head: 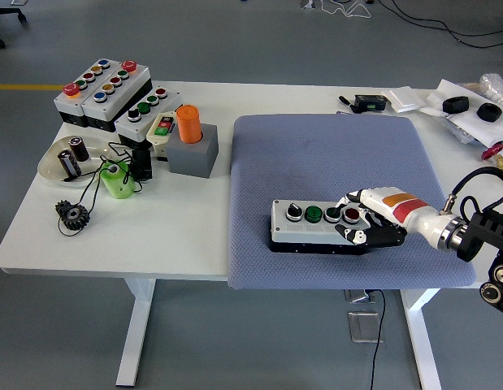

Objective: Pick up the button,place it on the desk,press the button,press the button

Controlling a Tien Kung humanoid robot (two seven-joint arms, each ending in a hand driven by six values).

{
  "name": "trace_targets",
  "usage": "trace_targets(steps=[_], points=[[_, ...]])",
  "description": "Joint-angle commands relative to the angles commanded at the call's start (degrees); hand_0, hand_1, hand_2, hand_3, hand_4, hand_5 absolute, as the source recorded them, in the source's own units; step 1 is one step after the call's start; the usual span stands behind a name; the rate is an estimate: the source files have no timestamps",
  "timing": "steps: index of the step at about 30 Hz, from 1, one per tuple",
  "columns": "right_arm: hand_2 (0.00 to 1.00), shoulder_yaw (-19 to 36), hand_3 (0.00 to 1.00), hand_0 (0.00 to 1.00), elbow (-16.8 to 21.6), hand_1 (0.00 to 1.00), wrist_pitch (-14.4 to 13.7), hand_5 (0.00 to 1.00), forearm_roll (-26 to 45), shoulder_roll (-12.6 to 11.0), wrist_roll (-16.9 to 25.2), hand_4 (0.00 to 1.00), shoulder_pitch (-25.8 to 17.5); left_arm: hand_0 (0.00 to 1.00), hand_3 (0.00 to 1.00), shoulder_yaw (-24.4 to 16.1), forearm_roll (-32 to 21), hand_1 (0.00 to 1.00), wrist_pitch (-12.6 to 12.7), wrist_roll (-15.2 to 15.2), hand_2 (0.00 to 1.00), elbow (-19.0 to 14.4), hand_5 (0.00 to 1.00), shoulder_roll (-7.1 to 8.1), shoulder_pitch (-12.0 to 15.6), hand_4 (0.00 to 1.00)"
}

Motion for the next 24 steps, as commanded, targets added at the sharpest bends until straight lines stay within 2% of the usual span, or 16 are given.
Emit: trace_targets(steps=[4, 9, 13, 14, 17, 19, 20, 24], points=[[0.078, 1.5, 0.663, 0.145, 0.9, 0.002, -0.2, 0.597, 0.1, -0.2, 0.1, 0.618, -0.5, 0.665, 0.521, -0.2, 0.3, 0.720, 0.0, 0.1, 0.721, 0.0, 0.998, -0.02, 0.2, 0.331], [0.079, 6.1, 0.664, 0.152, 3.6, 0.002, -0.9, 0.596, 1.7, -1.5, 0.4, 0.618, -1.7, 0.665, 0.521, -0.3, 0.5, 0.721, 0.0, 0.1, 0.721, 0.0, 0.998, -0.02, 0.4, 0.331], [0.079, 11.0, 0.664, 0.152, 5.4, 0.002, -1.4, 0.596, 8.0, -2.6, 0.0, 0.618, -3.0, 0.665, 0.521, 0.2, 0.0, 0.721, -0.1, 0.0, 0.721, -0.1, 0.998, 0.09, 0.3, 0.331], [0.250, 12.8, 0.777, 0.324, 5.7, 0.084, -0.2, 0.611, 10.5, -3.0, -1.2, 0.626, -3.5, 0.665, 0.520, 0.3, -0.2, 0.720, -0.1, -0.1, 0.720, 0.0, 0.998, 0.10, 0.2, 0.331], [0.250, 16.9, 0.777, 0.324, 5.5, 0.084, 1.7, 0.611, 17.8, -3.6, -2.9, 0.626, -4.1, 0.665, 0.520, 0.6, -0.6, 0.720, -0.1, -0.2, 0.720, 0.0, 0.998, 0.14, 0.1, 0.331], [0.250, 19.3, 0.777, 0.324, 4.6, 0.084, 1.4, 0.611, 22.3, -3.8, -2.7, 0.626, -4.7, 0.665, 0.520, 0.8, -0.9, 0.720, -0.2, -0.3, 0.720, 0.0, 0.998, 0.17, 0.0, 0.331], [0.731, 21.3, 0.905, 0.704, 3.9, 0.635, 1.2, 0.625, 24.9, -3.9, -2.3, 0.629, -5.2, 0.666, 0.520, 0.9, -1.1, 0.721, -0.2, -0.3, 0.720, 0.0, 0.998, 0.16, -0.1, 0.329], [0.731, 26.8, 0.905, 0.704, 1.0, 0.635, 0.1, 0.625, 34.6, -4.1, -0.5, 0.629, -6.3, 0.666, 0.520, 1.0, -1.3, 0.721, -0.1, -0.3, 0.720, -0.1, 0.998, 0.15, -0.2, 0.329]])
